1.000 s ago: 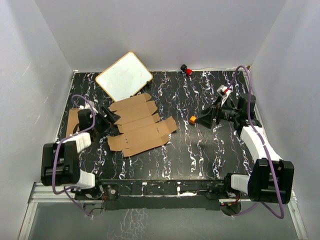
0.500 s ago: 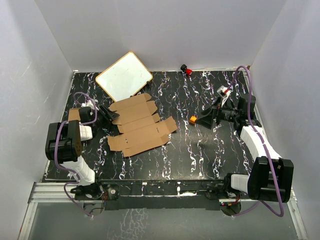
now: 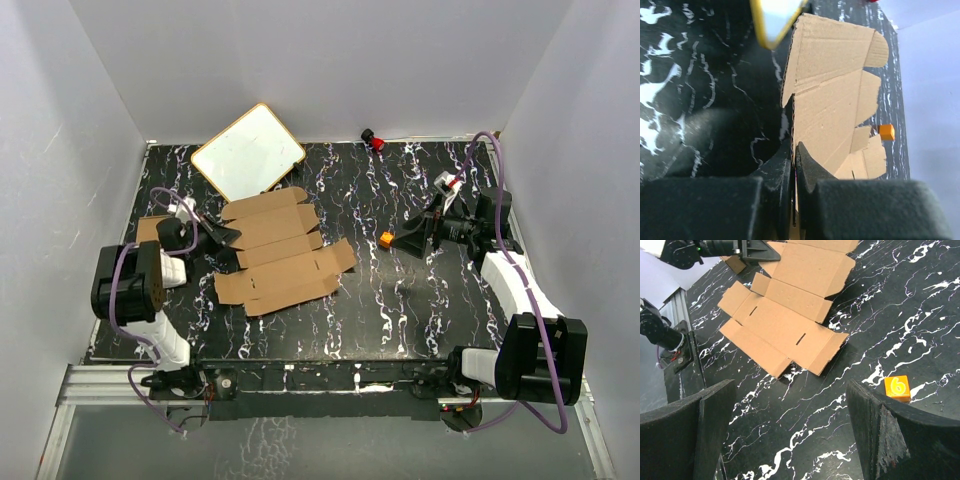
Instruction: Fold the paper box
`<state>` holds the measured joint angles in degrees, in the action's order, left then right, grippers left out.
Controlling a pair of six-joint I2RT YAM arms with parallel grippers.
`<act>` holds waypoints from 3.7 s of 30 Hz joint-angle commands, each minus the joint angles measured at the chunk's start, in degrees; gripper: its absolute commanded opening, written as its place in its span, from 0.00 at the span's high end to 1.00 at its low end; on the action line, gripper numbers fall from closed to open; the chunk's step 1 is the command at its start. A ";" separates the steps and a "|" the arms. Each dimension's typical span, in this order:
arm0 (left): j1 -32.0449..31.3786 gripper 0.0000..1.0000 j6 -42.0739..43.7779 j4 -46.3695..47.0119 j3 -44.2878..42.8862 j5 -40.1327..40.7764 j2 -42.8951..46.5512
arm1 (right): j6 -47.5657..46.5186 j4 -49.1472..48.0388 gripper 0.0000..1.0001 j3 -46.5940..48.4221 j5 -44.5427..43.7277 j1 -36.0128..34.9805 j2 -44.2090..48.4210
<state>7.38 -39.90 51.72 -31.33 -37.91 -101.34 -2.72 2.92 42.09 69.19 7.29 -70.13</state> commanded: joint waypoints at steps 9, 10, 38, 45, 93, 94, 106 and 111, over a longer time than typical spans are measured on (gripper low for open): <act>-6.51 1.00 0.43 8.10 8.57 -1.31 23.96 | 1.92 -6.68 0.01 -1.92 6.38 0.61 0.55; -7.13 1.00 0.66 7.97 9.10 -0.84 25.94 | 1.94 -7.04 0.01 -2.13 5.93 0.67 0.40; -19.93 1.00 -11.12 22.85 12.52 2.92 39.61 | -6.45 -4.82 0.01 -3.41 -2.69 -0.98 -3.11; -21.10 1.00 -17.24 30.44 11.72 2.18 38.23 | -6.02 -6.35 0.01 -3.75 -5.34 -1.78 -3.50; -25.99 0.18 22.00 -41.63 -19.50 -10.63 44.28 | -36.80 21.74 0.92 6.15 9.98 -1.58 2.91; -25.93 0.18 23.83 -44.59 -21.71 -11.94 43.10 | -37.31 22.26 0.92 6.31 10.01 -1.57 2.83; -25.73 0.26 38.51 -55.41 -27.46 -12.95 40.16 | -36.50 25.89 0.92 8.70 14.54 -1.68 -0.95; -25.75 0.33 40.42 -49.21 -26.74 -8.30 38.49 | -34.12 24.66 0.92 8.61 14.70 -1.93 -1.56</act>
<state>-18.55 -3.27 -1.65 -57.25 -49.15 -62.08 -36.10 30.22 47.92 78.61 5.63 -71.72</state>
